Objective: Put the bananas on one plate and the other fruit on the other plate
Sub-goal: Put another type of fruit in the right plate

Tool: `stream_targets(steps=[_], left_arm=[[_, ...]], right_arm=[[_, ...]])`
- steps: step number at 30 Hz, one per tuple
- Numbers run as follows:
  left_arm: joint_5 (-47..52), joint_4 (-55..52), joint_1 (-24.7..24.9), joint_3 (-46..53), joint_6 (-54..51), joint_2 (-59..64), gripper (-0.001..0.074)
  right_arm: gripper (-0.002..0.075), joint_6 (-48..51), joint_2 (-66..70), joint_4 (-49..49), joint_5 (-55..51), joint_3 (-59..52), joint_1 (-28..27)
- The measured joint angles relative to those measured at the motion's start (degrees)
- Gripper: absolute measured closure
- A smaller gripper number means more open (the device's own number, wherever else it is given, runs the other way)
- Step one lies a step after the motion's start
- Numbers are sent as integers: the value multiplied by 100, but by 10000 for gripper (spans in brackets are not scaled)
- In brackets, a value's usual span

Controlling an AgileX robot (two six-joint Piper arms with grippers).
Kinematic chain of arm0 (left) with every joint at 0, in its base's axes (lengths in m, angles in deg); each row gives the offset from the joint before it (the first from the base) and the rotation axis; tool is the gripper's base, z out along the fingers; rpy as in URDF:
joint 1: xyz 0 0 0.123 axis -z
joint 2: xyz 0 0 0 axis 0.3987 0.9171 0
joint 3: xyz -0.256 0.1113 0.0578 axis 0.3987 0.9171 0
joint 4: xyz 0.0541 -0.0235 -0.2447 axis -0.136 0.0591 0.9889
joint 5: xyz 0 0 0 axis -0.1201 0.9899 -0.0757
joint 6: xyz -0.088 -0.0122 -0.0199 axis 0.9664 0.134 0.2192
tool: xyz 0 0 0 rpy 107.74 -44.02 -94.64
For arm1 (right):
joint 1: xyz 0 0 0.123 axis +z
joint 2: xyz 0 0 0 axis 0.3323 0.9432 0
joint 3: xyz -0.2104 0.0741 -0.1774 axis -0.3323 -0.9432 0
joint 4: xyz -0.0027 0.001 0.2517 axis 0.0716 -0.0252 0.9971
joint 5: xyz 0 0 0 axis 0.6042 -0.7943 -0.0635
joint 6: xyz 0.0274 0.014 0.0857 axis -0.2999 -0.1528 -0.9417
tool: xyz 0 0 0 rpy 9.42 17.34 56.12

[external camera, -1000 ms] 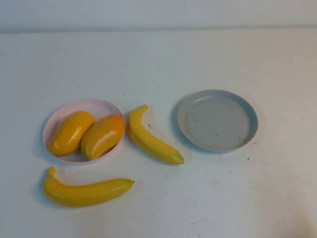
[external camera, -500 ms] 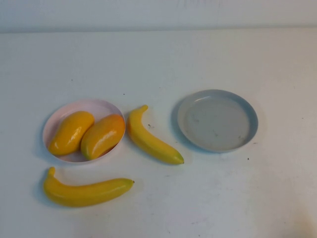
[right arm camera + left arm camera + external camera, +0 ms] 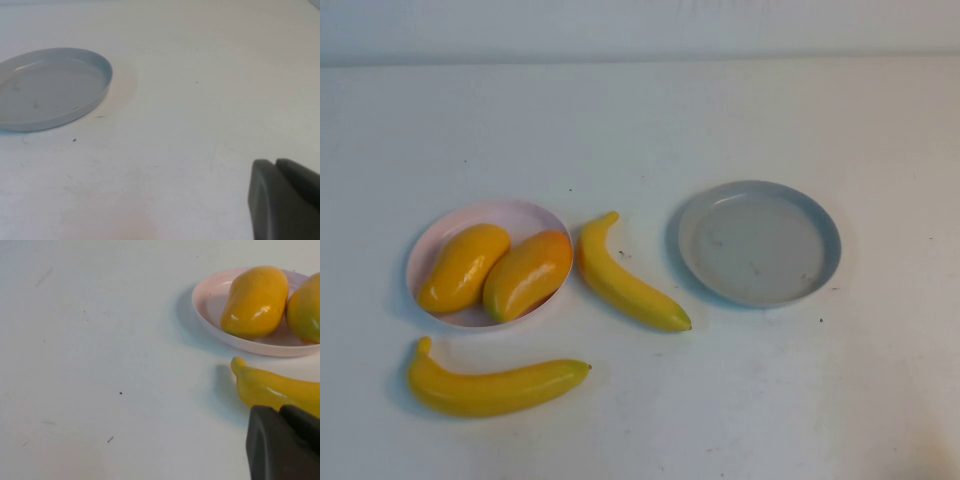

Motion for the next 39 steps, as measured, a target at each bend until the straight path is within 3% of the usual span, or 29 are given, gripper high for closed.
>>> stream_targets(steps=[5,18,24,29,39], left_arm=[[0,0,0,0,0,0,733],[0,0,0,0,0,0,733],[0,0,0,0,0,0,733],[0,0,0,0,0,0,733],[0,0,0,0,0,0,733]], right_arm=[[743,0,0,101,192,0,0],[743,0,0,3155,1321,0,-15],[743,38,347,3555,-23,774,-18],[743,906,1427,3567,-1442,1861,-18],[743,2448,4261,3658,-2335,3392,-18]])
